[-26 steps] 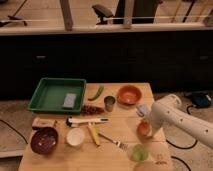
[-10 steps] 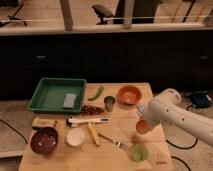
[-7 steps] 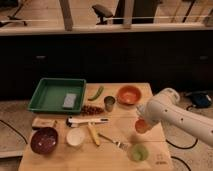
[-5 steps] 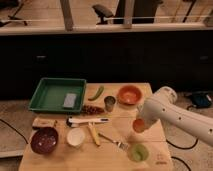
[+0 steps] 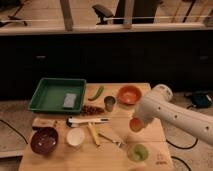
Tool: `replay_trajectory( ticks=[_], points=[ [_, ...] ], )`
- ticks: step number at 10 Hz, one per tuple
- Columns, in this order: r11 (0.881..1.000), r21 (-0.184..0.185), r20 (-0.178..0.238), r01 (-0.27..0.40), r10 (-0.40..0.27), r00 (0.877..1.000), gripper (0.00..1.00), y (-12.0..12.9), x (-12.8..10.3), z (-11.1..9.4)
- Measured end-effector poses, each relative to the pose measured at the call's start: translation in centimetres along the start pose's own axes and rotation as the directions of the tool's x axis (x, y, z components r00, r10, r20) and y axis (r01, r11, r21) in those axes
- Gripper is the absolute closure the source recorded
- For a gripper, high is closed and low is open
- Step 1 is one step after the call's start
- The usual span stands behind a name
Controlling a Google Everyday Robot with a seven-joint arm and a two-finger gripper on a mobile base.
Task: Place apple in paper cup
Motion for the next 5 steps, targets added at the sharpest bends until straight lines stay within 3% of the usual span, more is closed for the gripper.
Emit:
replay_trajectory(
  ticks=[5],
  points=[
    [0.998,-0.002,-0.002,0.066,-0.066,0.998,1.00,-1.6,-1.8,-1.4]
  ],
)
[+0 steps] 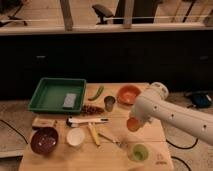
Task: Place apple in paper cup
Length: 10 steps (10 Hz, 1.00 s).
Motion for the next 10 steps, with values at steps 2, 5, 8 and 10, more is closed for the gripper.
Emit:
replay_trajectory(
  ticks=[2,5,8,10],
  points=[
    [1.000,-0.002,-0.003,0.026,-0.026,1.000,1.00,-0.6,-0.5,-0.5],
    [0.998,-0.009,0.004,0.067,-0.067,0.998,1.00,-1.8,-1.8,-1.1],
    [0.995,-0.012,0.005,0.098,-0.098,0.995,1.00,-2.6,-2.4,-1.7],
    [0.993,-0.021,0.006,0.116,-0.116,0.993,1.00,-3.0,-2.8,-2.0]
  ],
)
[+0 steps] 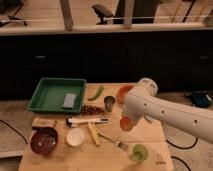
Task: Place apple in paper cup
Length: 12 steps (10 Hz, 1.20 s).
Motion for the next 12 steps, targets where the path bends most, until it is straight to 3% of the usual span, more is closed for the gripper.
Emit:
replay_trajectory(
  ticks=[5,7,12],
  points=[
    [0.999,-0.007,0.010,0.032,-0.032,0.999,0.98,-0.9,-0.7,-0.4],
    [0.997,-0.016,0.022,0.071,-0.071,0.997,0.97,-2.5,-1.8,-0.7],
    [0.993,-0.041,0.039,0.108,-0.107,0.994,0.92,-2.9,-2.4,-0.6]
  ],
)
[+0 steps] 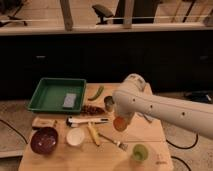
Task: Place apple in paper cup
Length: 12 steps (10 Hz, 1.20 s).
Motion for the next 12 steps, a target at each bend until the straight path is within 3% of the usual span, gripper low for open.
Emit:
replay_trajectory(
  ticks=[4,12],
  points=[
    [1.000,-0.012,0.015,0.029,-0.029,0.999,0.90,-1.1,-0.8,0.3],
    [0.997,-0.024,0.052,0.079,-0.077,0.996,0.98,-2.8,-3.0,0.9]
  ],
)
